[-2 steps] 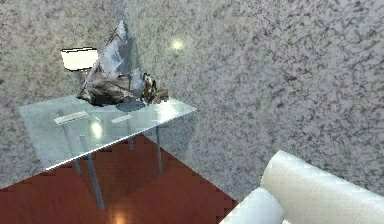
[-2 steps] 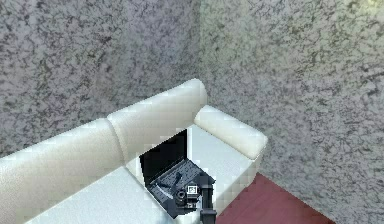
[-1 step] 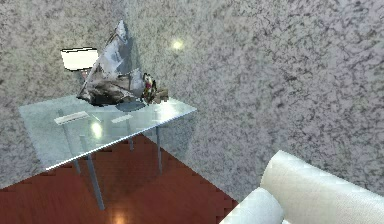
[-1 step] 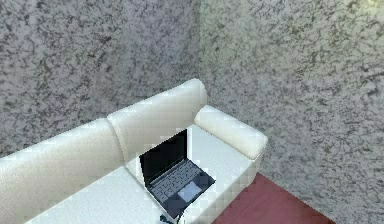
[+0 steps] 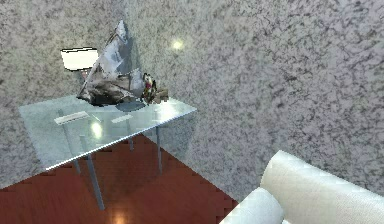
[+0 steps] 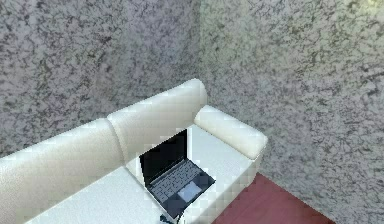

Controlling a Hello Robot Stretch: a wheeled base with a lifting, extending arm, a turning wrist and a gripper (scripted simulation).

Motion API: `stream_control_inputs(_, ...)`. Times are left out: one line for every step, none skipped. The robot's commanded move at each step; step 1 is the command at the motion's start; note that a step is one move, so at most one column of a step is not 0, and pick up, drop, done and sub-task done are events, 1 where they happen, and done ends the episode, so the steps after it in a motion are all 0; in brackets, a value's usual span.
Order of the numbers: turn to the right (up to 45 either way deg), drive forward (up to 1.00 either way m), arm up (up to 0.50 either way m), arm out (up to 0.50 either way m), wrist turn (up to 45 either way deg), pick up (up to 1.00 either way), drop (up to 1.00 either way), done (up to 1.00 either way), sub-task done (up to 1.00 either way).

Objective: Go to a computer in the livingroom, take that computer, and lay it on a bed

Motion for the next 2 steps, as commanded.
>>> stream_control_inputs(0.0, 0.0, 0.1, 0.0, 0.0, 0.0, 0.0, 0.0, 0.0)
stream_control_inputs(0.0, 0.0, 0.5, 0.0, 0.0, 0.0, 0.0, 0.0, 0.0)
